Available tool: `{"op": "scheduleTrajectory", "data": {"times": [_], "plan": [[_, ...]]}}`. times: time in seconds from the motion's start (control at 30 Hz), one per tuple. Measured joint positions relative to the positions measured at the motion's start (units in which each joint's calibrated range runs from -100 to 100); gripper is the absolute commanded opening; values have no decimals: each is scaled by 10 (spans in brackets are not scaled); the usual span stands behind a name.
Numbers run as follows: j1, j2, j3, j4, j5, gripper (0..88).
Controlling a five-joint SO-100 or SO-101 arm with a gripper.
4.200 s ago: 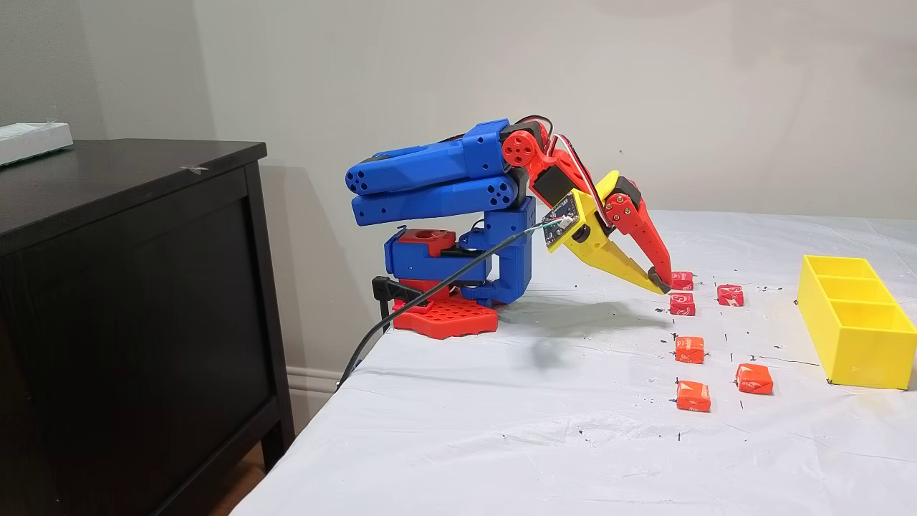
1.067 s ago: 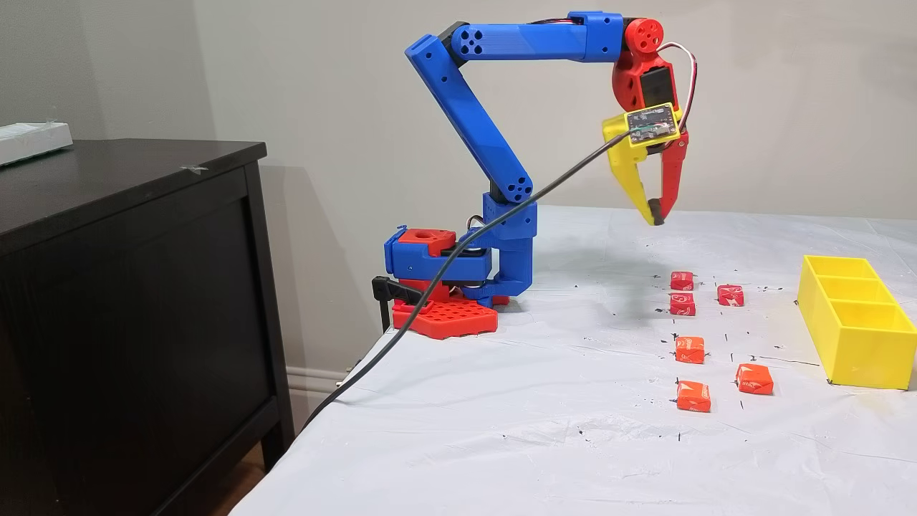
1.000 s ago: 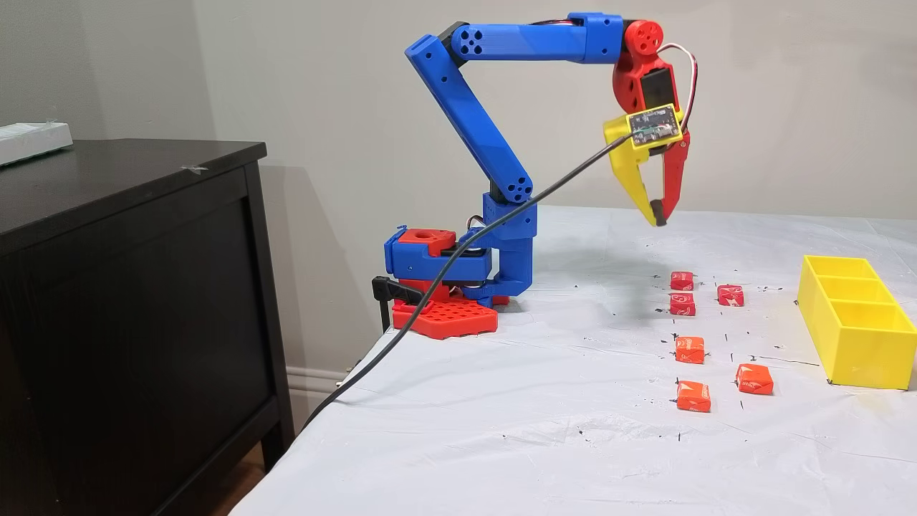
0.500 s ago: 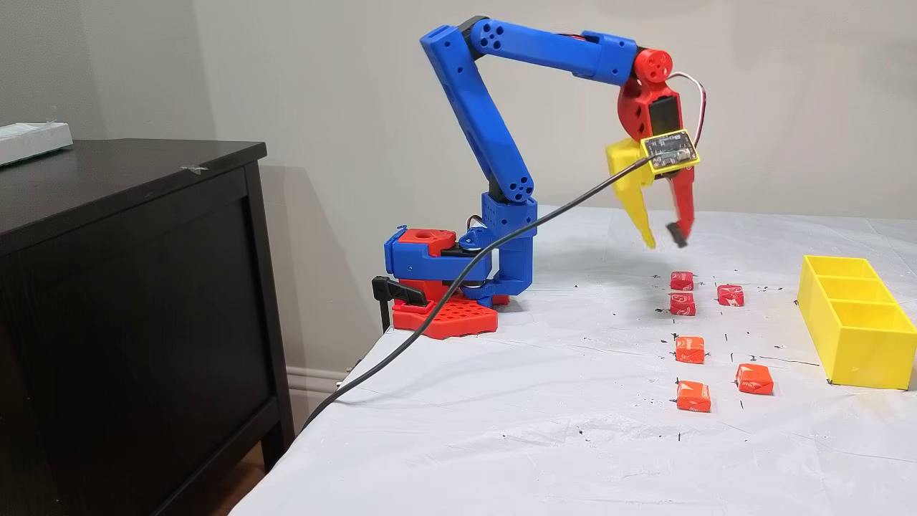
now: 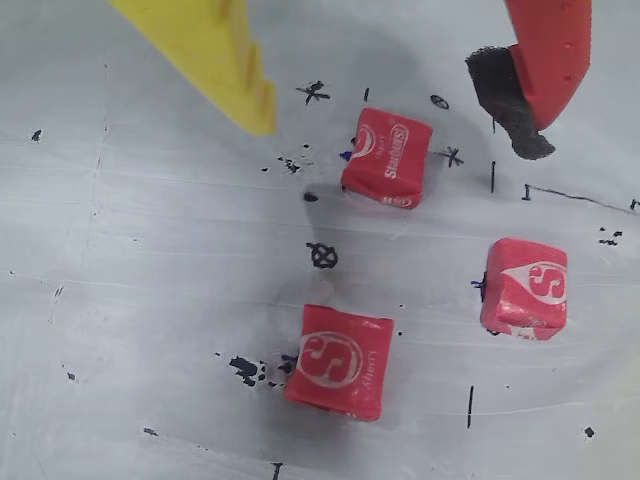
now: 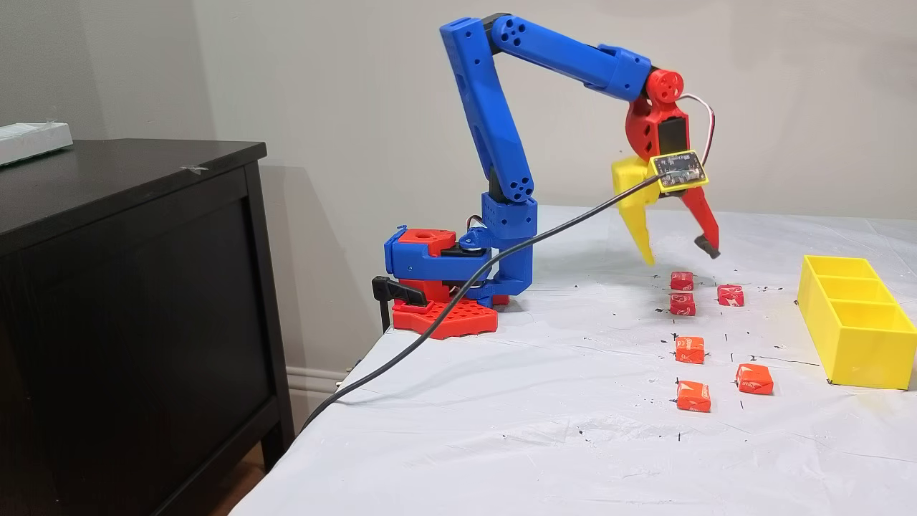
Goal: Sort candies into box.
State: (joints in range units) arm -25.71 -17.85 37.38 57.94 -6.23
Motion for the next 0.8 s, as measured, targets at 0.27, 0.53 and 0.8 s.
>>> {"op": "scheduleTrajectory", "data": {"times": [0.27, 0.53, 0.8], "plan": [[-7, 32, -4, -1, 4, 299], [-9, 48, -12, -23, 7, 297], [-12, 73, -12, -53, 9, 296]]}}
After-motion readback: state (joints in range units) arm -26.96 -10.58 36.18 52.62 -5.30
